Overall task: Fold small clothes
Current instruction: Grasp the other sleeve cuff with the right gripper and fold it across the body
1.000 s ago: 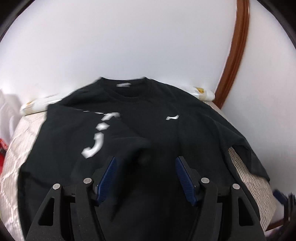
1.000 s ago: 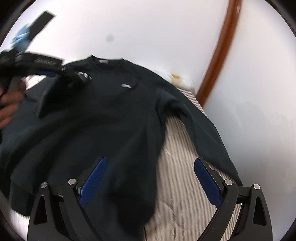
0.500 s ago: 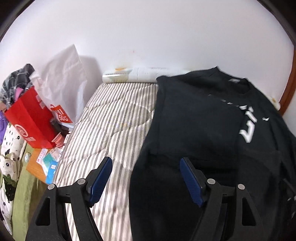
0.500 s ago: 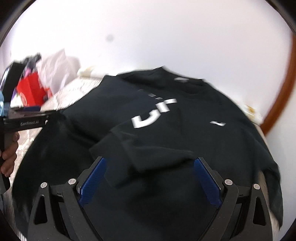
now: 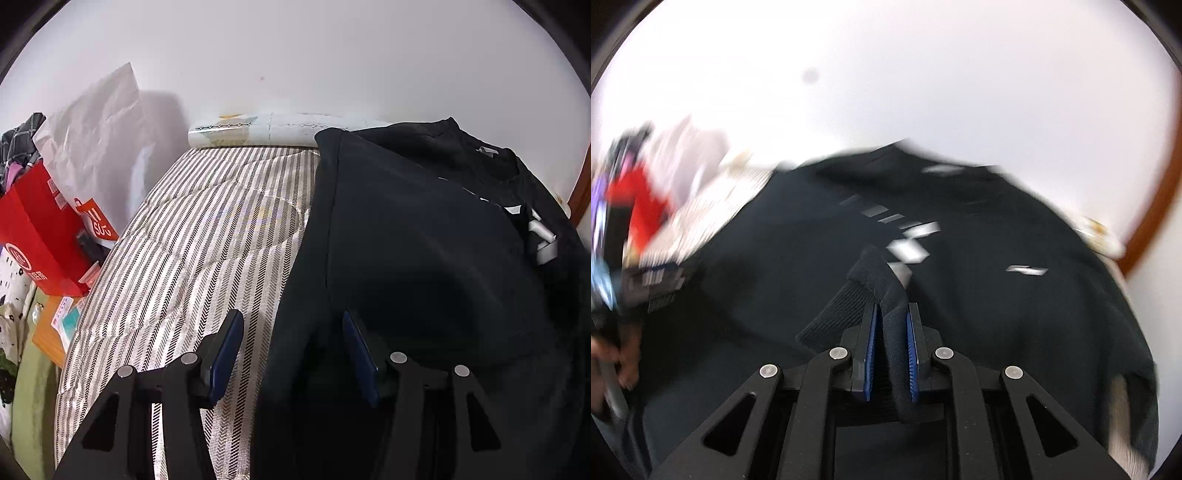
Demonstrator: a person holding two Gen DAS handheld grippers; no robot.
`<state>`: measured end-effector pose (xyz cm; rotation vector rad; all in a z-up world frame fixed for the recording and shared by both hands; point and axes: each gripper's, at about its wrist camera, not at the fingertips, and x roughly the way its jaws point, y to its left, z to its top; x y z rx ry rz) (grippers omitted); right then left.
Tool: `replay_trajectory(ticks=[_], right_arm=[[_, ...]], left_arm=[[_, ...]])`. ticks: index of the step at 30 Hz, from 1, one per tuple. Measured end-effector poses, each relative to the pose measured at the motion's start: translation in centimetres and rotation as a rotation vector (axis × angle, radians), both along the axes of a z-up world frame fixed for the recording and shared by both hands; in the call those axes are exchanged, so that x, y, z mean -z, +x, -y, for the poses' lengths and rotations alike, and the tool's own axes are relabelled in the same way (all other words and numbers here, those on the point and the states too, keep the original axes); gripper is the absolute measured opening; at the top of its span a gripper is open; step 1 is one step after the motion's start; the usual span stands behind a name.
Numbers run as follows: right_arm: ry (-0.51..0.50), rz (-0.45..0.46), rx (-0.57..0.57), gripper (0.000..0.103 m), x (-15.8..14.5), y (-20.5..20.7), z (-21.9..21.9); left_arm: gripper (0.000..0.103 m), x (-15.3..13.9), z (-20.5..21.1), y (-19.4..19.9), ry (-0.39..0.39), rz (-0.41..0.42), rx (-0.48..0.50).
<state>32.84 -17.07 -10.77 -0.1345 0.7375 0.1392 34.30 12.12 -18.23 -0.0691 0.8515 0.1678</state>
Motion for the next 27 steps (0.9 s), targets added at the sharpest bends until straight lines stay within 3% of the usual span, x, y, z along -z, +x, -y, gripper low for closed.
replay_trajectory(ticks=[3, 7, 9, 11, 13, 18, 22, 27], right_arm=[[0.028, 0.022, 0.133, 0.015, -1.0, 0.4, 6.7], [-0.001, -0.046, 0.424, 0.023, 0.1, 1.2, 16.1], [0.069, -0.057, 0.452, 0.024, 0.2, 0.7, 18.1], [0.113, -0.036, 0.422, 0.035, 0.0, -0.2, 18.3], [0.087, 0.0, 0.367, 0.041, 0.0, -0.7, 16.2], [-0.02, -0.03, 0.262, 0.041, 2.6, 0.7, 11.8], [-0.028, -0.167, 0.344, 0.041, 6.4, 2.4, 13.7], [0.065, -0.158, 0.373, 0.051, 5.5, 0.2, 15.2]], left_arm=[[0.054, 0.0, 0.0, -0.2, -0.001, 0.003, -0.002], [0.06, 0.0, -0.6, -0.2, -0.033, 0.003, -0.015], [0.061, 0.1, -0.9, -0.2, -0.055, 0.001, -0.02], [0.061, 0.2, -1.0, -0.2, -0.062, 0.002, -0.022], [0.061, 0.1, -0.9, -0.2, -0.053, 0.003, -0.023], [0.062, 0.1, -0.8, -0.2, -0.045, 0.006, -0.023], [0.063, 0.1, -0.7, -0.2, -0.041, 0.007, -0.028], [0.063, 0.2, -0.7, -0.2, -0.042, 0.007, -0.026]])
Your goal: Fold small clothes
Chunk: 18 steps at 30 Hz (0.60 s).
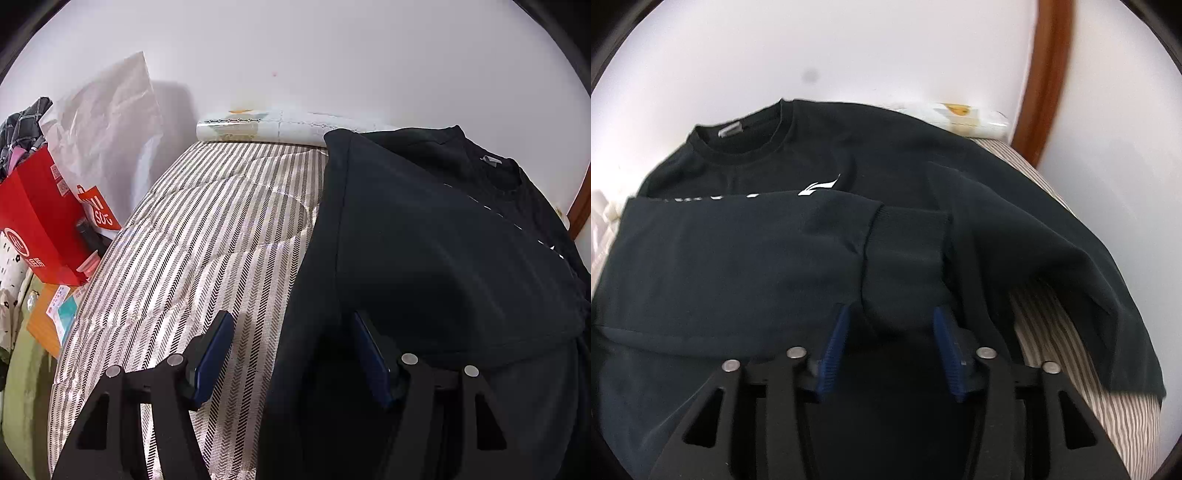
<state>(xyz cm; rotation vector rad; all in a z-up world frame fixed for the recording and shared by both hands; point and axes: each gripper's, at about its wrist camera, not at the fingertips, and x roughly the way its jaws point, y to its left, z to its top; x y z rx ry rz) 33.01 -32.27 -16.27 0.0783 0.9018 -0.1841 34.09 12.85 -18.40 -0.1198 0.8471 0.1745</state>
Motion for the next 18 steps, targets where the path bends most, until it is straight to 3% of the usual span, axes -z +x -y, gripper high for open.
replay_trajectory(ticks=[2, 4, 9, 12, 15, 18], right_arm=[[0.064, 0.03, 0.01, 0.054, -1.1, -2.5, 1.0], [0.06, 0.06, 0.03, 0.061, -2.1, -4.8, 2.1], [-0.109, 0.121, 0.14, 0.08, -3.9, -10.9, 7.4], [-0.176, 0.07, 0.216, 0.085, -2.8, -13.5, 11.6], [-0.156, 0.011, 0.247, 0.085, -0.9, -13.9, 14.2], [-0.102, 0.009, 0.242, 0.085, 0.9, -13.3, 15.2]], left_arm=[[0.063, 0.0, 0.0, 0.0, 0.002, 0.001, 0.0], [0.063, 0.0, 0.1, -0.1, 0.008, 0.001, 0.0], [0.064, 0.0, 0.9, -0.1, 0.063, -0.003, 0.003], [0.065, 0.0, 1.3, 0.1, 0.091, -0.012, 0.004], [0.068, 0.1, 1.2, 0.3, 0.093, -0.019, -0.002], [0.071, 0.2, 0.7, 0.3, 0.065, -0.021, -0.005]])
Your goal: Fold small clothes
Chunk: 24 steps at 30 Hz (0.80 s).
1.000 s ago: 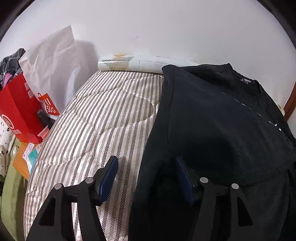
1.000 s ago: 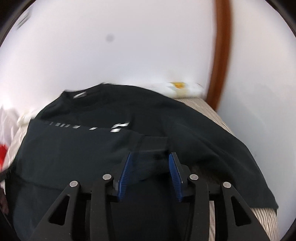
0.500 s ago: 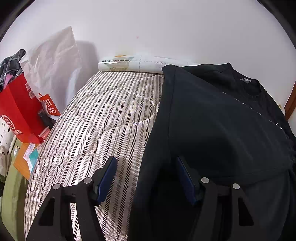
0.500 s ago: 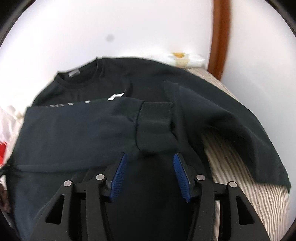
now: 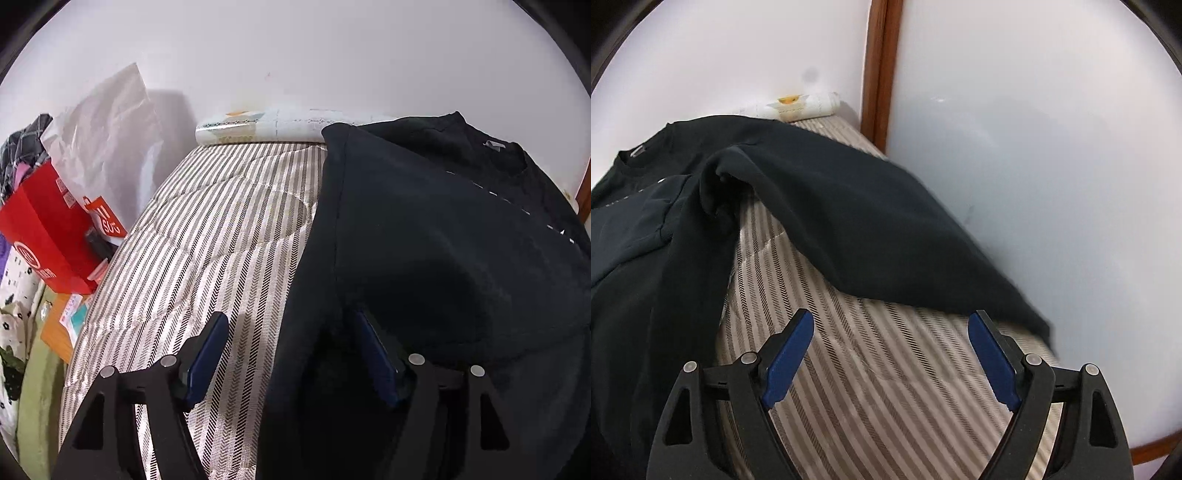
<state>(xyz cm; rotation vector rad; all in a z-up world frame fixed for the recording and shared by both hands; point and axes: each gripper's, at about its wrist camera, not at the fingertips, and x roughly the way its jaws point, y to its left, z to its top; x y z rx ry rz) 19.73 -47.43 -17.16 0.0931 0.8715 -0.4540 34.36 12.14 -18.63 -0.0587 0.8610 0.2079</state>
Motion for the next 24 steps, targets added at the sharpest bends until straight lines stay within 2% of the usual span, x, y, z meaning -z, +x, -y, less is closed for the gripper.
replay_trajectory(ticks=[3, 4, 5, 6, 12, 17, 20, 24], right_arm=[[-0.03, -0.031, 0.005, 0.083, 1.2, 1.3, 0.1], [-0.016, 0.0, 0.014, 0.081, 0.8, 1.5, 0.5], [-0.028, -0.006, 0.038, 0.074, 0.9, 2.1, 0.5], [-0.03, -0.035, 0.052, 0.072, 1.2, 2.6, 0.7], [0.023, -0.012, 0.053, 0.064, 1.3, 2.8, 1.4], [0.013, -0.007, 0.013, 0.04, 1.2, 2.5, 0.6], [0.013, -0.006, 0.025, 0.032, 1.3, 2.7, 0.7], [-0.001, -0.011, 0.035, 0.029, 1.5, 3.4, 0.6]], left_arm=[[0.072, 0.2, -0.6, 0.0, -0.042, -0.001, -0.002], [0.072, 0.2, -0.7, 0.0, -0.049, -0.001, -0.003], [0.072, 0.3, -0.8, -0.1, -0.057, -0.002, -0.003], [0.072, 0.3, -0.8, -0.1, -0.059, -0.001, -0.004], [0.072, 0.3, -0.7, -0.1, -0.054, 0.001, -0.006], [0.072, 0.3, -1.0, -0.2, -0.08, 0.004, -0.008], [0.072, 0.3, -1.0, -0.3, -0.092, 0.007, -0.009], [0.072, 0.3, -1.3, -0.5, -0.123, 0.015, -0.011]])
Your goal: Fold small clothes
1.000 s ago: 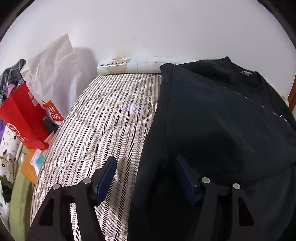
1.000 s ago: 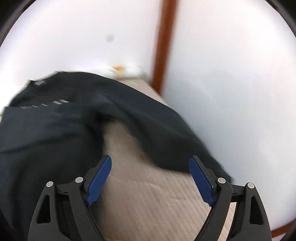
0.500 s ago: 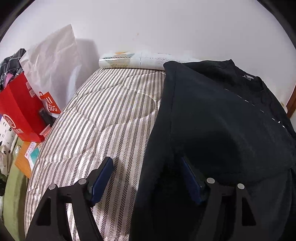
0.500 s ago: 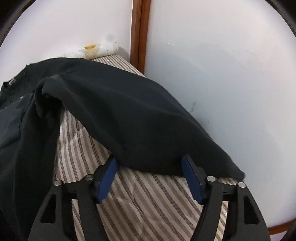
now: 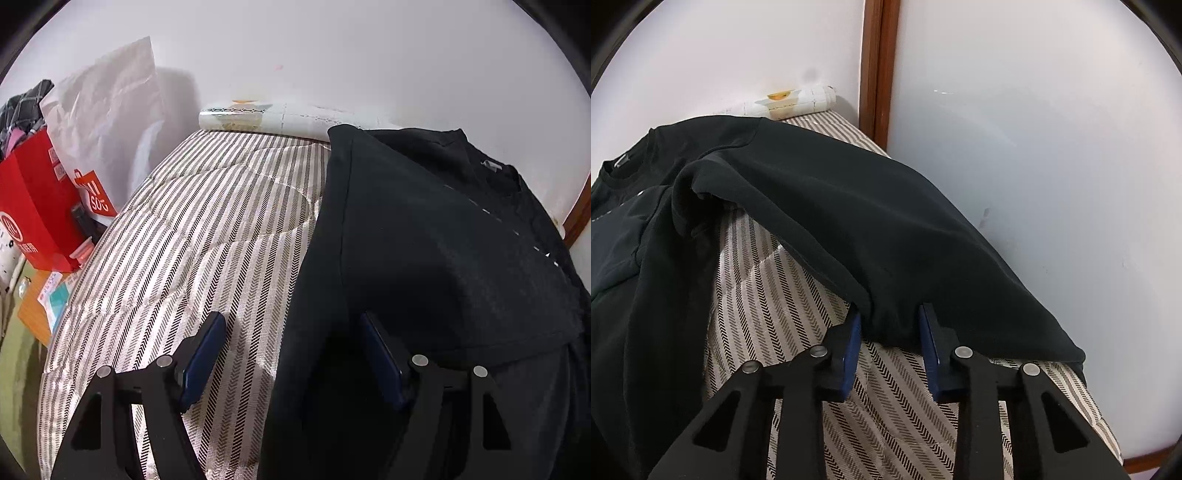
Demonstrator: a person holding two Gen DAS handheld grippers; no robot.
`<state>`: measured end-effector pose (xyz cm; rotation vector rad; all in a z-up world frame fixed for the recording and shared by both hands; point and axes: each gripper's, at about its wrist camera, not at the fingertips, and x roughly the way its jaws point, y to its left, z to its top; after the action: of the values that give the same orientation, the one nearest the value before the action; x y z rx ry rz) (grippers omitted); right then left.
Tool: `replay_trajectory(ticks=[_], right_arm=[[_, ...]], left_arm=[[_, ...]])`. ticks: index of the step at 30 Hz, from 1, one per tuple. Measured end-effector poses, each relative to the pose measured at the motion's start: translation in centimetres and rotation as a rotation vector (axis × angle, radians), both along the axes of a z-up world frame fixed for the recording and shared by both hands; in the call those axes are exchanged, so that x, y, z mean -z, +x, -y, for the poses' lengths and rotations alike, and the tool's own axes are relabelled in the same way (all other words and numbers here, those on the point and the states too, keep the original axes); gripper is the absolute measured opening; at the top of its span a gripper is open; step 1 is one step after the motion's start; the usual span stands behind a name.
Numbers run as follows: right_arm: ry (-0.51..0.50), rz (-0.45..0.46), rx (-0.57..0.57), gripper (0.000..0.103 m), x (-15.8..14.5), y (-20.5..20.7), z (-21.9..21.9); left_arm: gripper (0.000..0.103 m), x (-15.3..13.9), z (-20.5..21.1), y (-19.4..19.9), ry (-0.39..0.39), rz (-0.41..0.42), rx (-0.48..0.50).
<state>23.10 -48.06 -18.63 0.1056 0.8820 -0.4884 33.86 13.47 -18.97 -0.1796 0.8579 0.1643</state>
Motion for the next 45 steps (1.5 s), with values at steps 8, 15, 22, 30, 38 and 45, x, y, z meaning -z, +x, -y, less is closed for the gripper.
replay_trajectory(ticks=[8, 15, 22, 30, 38, 45], right_arm=[[-0.01, 0.008, 0.027, 0.017, 0.0, -0.1, 0.0], [-0.138, 0.077, 0.014, 0.012, -3.9, -1.1, -2.1], [-0.072, 0.221, 0.011, 0.011, -10.4, -1.9, -3.5], [-0.042, 0.385, -0.131, 0.011, -17.8, 0.7, -10.6], [-0.007, 0.403, -0.358, 0.014, -17.5, 5.5, -23.1], [-0.104, 0.142, -0.5, 0.058, -8.0, 8.7, -28.3]], left_arm=[[0.072, -0.3, 1.3, -0.2, 0.057, -0.008, 0.03], [0.07, -1.8, 2.8, -0.7, 0.102, -0.023, 0.123], [0.072, -4.0, 4.2, -4.2, 0.141, 0.003, 0.145], [0.072, -3.3, 3.3, -9.8, 0.077, -0.036, 0.178], [0.072, -1.4, 3.7, -13.2, 0.079, -0.063, 0.216], [0.072, -0.1, 4.5, -14.0, 0.079, -0.101, 0.239]])
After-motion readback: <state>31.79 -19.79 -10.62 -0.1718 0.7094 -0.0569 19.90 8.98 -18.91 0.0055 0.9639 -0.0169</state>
